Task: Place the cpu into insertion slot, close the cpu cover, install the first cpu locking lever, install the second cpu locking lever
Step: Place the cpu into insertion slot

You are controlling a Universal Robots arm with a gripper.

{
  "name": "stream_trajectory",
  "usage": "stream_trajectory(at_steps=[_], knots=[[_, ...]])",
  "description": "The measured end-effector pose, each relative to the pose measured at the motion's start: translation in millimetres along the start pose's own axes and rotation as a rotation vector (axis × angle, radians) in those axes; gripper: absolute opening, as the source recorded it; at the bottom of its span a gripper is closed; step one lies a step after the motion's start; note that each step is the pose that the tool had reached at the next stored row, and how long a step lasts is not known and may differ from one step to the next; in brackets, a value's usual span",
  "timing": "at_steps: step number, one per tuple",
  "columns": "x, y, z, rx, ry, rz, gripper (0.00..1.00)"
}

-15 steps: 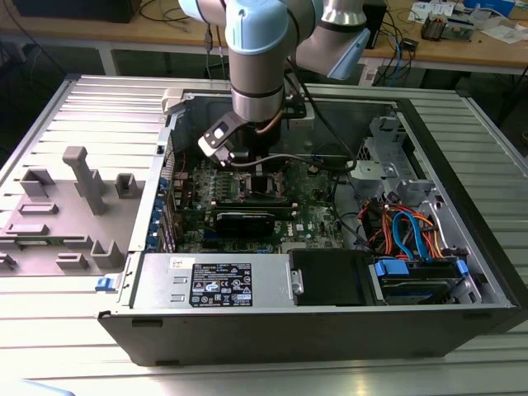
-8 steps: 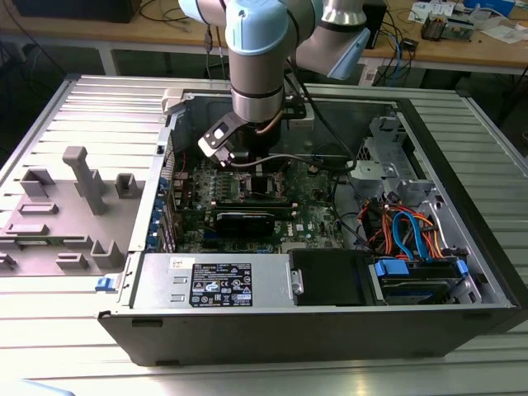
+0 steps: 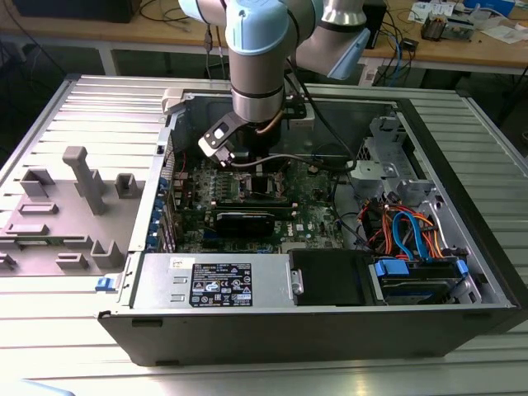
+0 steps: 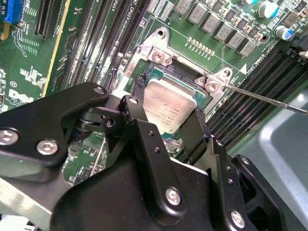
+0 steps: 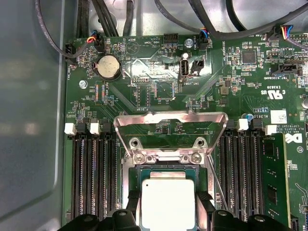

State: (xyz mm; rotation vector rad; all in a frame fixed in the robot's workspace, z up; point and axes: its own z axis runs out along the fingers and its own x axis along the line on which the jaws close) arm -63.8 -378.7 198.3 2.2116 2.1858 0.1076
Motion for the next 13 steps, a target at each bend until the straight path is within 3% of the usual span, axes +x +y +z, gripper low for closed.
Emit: stream_trajectory(at_steps=[11, 13], knots=[[0.2, 0.2, 0.9, -0.0004, 0.0012, 0.000, 0.54], [0.2, 0.3, 1.1, -0.0005, 0.0008, 0.000, 0.61]])
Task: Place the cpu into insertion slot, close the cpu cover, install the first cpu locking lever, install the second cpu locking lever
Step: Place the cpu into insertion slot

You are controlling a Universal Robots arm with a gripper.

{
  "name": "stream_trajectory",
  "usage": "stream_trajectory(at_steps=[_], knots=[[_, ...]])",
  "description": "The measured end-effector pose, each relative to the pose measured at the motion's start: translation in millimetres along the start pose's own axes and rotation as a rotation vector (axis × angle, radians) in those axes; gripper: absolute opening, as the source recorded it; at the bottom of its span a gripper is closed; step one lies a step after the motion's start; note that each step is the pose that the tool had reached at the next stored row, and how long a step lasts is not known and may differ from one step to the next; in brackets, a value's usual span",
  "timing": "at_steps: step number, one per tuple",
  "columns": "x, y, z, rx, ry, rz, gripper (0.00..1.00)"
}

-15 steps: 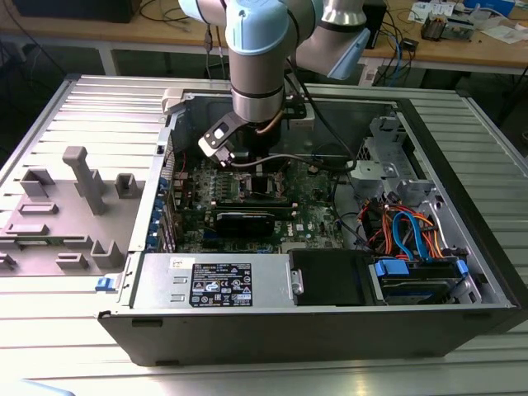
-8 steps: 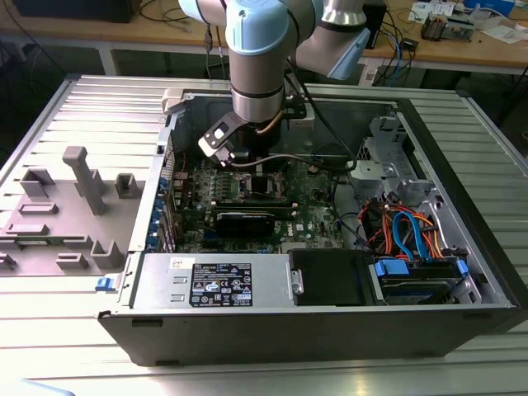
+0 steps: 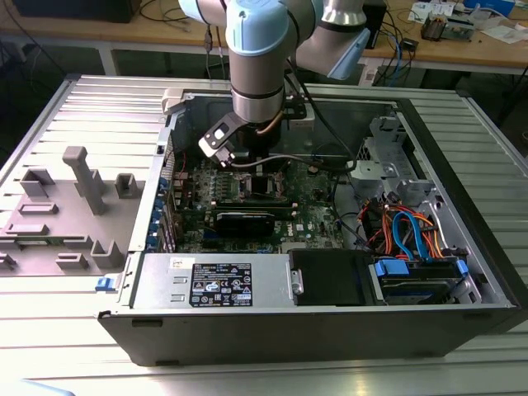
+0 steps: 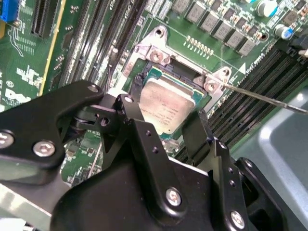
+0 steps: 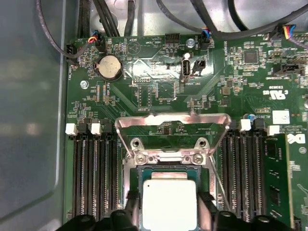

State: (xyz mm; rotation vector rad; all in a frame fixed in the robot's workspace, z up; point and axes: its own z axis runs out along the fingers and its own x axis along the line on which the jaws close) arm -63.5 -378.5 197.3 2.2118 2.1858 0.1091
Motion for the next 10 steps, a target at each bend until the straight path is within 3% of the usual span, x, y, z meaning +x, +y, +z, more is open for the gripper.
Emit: stream_trajectory(at_steps=[10], knots=[[-0.1, 0.4, -5.0, 0.0005, -0.0009, 0.000, 0.61]])
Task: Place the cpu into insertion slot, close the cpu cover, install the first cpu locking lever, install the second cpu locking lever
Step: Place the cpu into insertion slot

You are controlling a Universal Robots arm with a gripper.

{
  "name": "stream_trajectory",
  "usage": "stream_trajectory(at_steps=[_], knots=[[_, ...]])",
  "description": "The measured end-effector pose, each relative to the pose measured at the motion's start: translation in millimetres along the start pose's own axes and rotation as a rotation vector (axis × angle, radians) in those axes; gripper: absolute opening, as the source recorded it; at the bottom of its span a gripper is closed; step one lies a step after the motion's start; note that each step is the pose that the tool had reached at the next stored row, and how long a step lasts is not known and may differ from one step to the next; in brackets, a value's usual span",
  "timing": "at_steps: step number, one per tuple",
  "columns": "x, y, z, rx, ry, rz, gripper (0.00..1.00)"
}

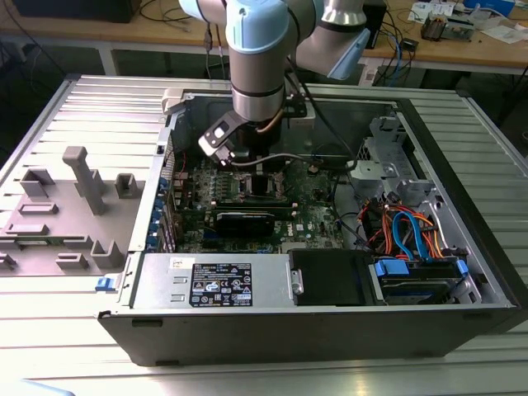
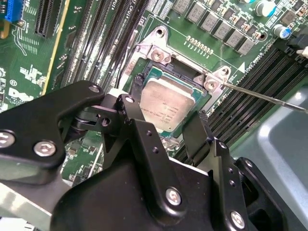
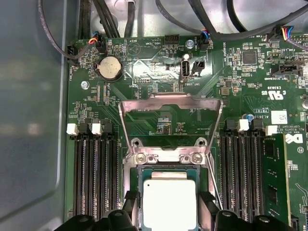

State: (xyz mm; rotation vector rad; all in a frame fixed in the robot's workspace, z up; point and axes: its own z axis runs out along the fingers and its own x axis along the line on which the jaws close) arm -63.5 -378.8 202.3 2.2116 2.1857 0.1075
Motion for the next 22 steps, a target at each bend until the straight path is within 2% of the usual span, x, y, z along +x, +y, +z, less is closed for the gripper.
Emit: stream_trajectory(at_steps=[2, 16, 20, 22], knots=[[0.1, 0.2, -1.8, -0.0001, 0.0001, 0.000, 0.61], [0.0, 0.3, -2.2, 0.0001, -0.0006, 0.000, 0.61], [0.3, 1.1, -9.2, 0.0000, -0.0007, 0.000, 0.61], [0.3, 1.1, -9.3, -0.0001, -0.0015, 0.000, 0.61]])
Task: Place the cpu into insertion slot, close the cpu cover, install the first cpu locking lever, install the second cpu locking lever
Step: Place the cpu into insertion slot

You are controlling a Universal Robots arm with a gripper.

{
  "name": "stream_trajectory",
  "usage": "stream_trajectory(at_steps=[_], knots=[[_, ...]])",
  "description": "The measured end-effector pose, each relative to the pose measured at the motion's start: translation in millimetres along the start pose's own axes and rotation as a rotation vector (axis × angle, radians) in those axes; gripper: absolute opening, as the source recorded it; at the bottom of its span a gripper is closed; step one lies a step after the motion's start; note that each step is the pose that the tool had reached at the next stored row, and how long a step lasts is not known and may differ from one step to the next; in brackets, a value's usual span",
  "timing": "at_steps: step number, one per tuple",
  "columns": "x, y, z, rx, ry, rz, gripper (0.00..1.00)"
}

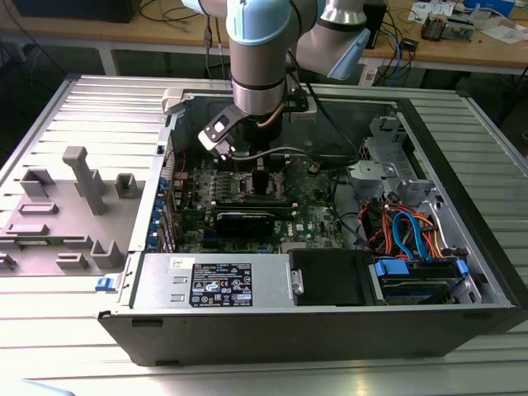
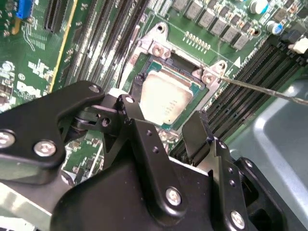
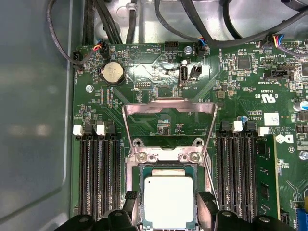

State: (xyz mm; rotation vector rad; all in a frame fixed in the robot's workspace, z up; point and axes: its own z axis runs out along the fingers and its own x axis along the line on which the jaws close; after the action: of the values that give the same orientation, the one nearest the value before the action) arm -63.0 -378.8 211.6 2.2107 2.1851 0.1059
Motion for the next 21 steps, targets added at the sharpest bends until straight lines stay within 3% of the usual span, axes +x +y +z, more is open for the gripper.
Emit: stream_trajectory(at_steps=[5, 11, 12, 15, 16, 17, 21], knots=[[0.0, 0.0, 0.0, 0.0000, -0.0018, 0.000, 0.59], [0.0, 0.0, 0.0, 0.0000, -0.0044, 0.000, 0.22], [0.0, 0.0, 0.0, 0.0000, -0.0049, 0.000, 0.11], [0.1, 0.0, 0.0, -0.0001, -0.0070, 0.000, 0.11], [0.3, 0.0, 0.0, 0.0010, -0.0284, -0.002, 0.11], [0.2, 0.0, 0.0, 0.0016, -0.0376, -0.003, 0.11], [1.3, 0.0, 0.8, 0.0016, -0.0342, -0.002, 0.11]])
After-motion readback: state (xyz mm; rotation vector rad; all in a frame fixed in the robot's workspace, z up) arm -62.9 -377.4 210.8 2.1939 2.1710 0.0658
